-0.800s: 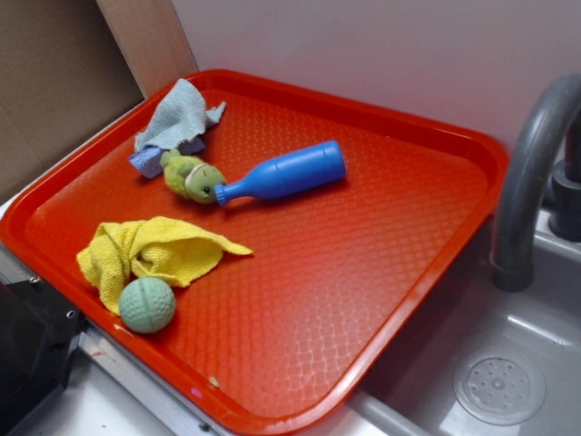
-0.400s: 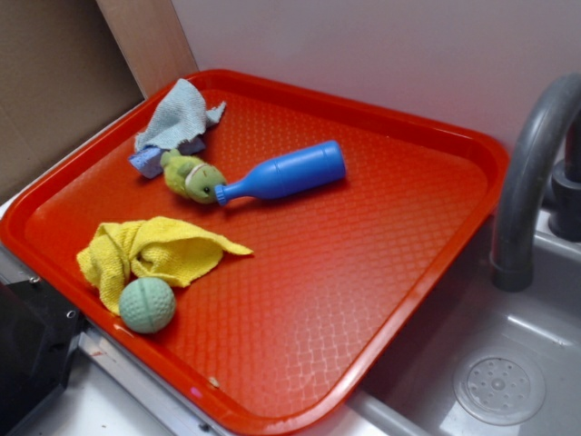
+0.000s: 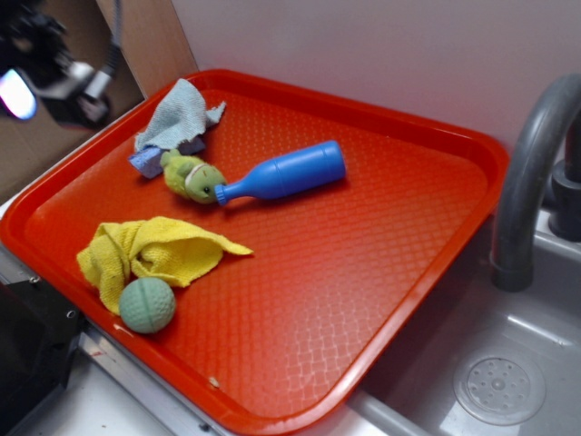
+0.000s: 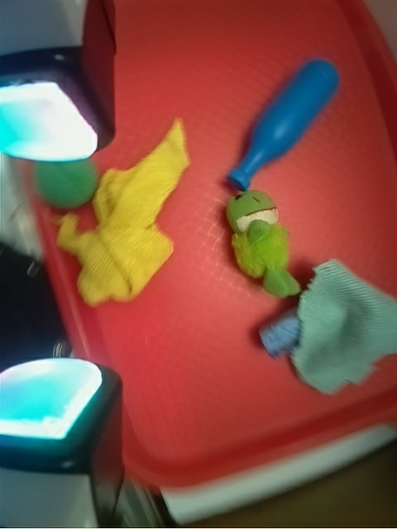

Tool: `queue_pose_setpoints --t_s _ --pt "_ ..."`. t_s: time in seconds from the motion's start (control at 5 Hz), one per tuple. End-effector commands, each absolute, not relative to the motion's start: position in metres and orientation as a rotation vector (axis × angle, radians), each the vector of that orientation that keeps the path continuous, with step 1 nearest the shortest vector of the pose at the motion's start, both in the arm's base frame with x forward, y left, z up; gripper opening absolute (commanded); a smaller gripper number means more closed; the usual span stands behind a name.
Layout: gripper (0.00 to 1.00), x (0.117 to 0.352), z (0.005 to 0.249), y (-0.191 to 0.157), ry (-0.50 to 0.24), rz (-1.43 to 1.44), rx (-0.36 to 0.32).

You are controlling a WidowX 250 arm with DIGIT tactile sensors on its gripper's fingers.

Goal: Grab the yellow cloth.

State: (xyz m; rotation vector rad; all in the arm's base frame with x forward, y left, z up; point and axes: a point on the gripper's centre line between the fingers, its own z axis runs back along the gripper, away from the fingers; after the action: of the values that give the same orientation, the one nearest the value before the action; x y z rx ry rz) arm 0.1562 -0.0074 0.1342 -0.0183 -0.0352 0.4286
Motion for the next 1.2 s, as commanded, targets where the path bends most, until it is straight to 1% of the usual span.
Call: queue_pose_setpoints --t_s 0.0,0.2,0.4,0.6,0.8,1.0 --pt "1.0 0.16 0.068 -0.019 -0.101 0.412 -0.097" --pt "1.0 0.161 0.051 -0.03 -0.086 0.329 -0.054" --pt "1.0 0.158 0.034 -0.034 -0.042 0.354 -0.013" --pt "0.0 0.156 0.021 -0.035 -0.043 0.396 0.068" --pt "0.0 0.154 0.031 -0.039 -0.065 0.391 0.078" --pt "0.0 0.153 0.053 -0.033 -0.079 0.346 0.074"
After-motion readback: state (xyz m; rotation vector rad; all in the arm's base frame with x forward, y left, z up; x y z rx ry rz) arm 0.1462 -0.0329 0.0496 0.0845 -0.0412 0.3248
